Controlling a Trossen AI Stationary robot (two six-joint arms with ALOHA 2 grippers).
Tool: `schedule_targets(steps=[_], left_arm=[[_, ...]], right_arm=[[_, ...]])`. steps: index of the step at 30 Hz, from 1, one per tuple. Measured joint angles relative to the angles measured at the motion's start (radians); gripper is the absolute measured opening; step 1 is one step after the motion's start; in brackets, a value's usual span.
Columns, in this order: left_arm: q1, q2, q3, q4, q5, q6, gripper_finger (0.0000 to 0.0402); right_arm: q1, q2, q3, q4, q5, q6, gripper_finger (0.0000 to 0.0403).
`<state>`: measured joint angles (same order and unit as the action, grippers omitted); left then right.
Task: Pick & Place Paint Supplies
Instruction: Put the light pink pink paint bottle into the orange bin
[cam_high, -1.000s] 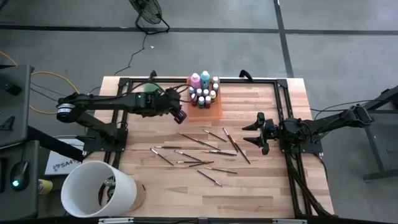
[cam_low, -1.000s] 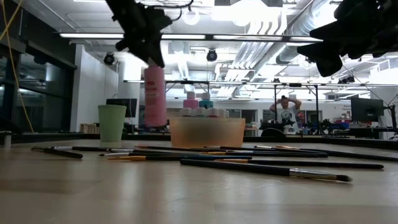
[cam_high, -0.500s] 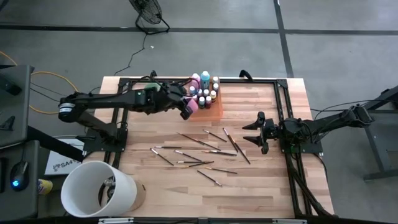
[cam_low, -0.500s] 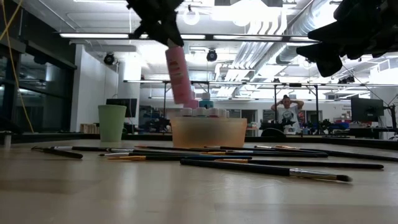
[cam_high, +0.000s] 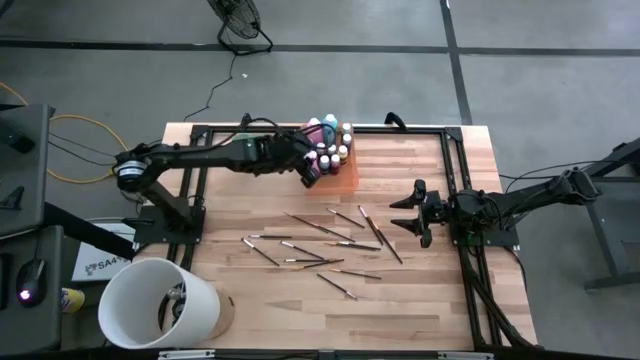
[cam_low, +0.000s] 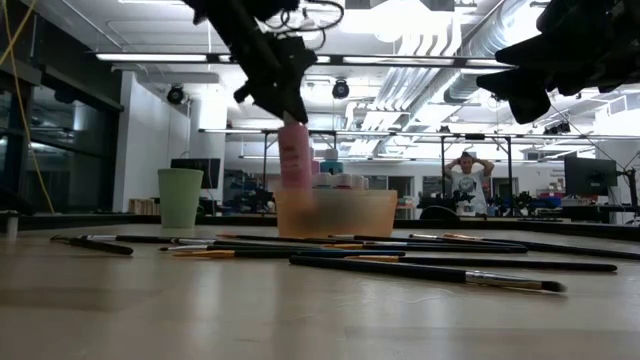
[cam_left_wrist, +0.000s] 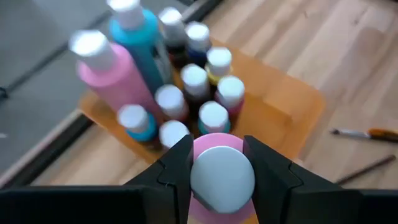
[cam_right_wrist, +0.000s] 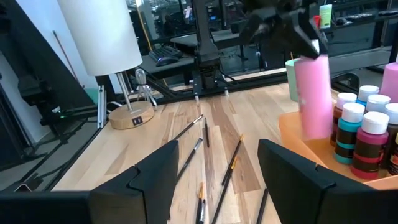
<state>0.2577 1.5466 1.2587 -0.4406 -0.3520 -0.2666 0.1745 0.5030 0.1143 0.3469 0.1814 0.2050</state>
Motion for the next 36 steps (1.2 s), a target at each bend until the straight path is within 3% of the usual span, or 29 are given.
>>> schedule_targets(steps=[24,31,36], left_arm=[[0.027,0.081,0.0,0.035,0.032,0.034,0.0117],[0.026,0.081,0.0,0.036,0.025,0.047,0.0165],[0.026,0.077,0.0,0.035,0.024,0.08,0.0176]], right_arm=[[0.0,0.0,0.0,0.0,0.0,0.011,0.0215],[0.0,0.0,0.0,0.002,0.003,0.012,0.0215],[0.0,0.0,0.0,0.026,0.022,0.017,0.0215]])
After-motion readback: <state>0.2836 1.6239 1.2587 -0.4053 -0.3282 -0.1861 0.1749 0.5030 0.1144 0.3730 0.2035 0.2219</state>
